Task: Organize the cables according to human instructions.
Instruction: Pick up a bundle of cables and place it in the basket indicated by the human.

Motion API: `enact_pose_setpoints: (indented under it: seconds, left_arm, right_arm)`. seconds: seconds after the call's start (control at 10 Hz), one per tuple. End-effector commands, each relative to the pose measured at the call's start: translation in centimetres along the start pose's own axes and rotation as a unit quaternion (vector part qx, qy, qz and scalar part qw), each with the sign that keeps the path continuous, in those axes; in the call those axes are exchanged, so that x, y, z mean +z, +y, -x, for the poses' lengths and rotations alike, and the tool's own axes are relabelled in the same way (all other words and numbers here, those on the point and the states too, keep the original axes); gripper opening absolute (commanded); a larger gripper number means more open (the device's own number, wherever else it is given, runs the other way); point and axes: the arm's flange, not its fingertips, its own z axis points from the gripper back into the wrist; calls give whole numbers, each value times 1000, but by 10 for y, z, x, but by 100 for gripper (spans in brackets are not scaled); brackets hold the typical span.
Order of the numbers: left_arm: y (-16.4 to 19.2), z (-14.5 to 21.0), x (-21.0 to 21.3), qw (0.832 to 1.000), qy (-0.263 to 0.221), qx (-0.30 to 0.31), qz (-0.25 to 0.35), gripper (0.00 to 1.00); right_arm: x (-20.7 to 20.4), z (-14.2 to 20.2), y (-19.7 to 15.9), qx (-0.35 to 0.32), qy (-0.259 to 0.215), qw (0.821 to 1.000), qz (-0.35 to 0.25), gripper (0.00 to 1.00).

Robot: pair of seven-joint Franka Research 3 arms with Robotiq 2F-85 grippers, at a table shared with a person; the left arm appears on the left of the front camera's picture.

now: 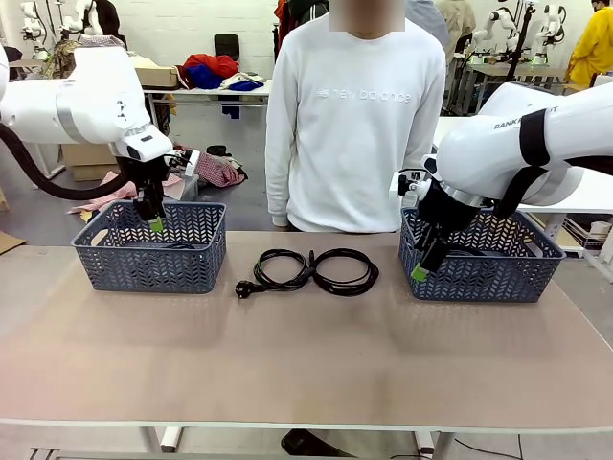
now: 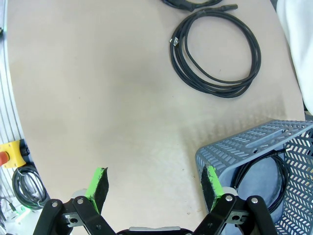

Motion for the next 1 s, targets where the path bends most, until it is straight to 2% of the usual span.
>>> enact_pose_setpoints:
  seconds: [0.0,0.1,0.8,0.9]
  left_arm:
    - [-2,4,11,1000,-14,-9,17,78]
    - [-2,2,13,1000,-19,-10,22,99]
    - [-14,1,13,999,-42,17,24,100]
    - [-5,-3,11,999,-22,9,22,100]
  right_arm:
    - [1,-1,-1,2,2,1000,3,100]
    - [1,-1,-1,2,2,1000,3,100]
    - [1,-1,-1,2,2,1000,3,100]
    - [1,-1,-1,2,2,1000,3,100]
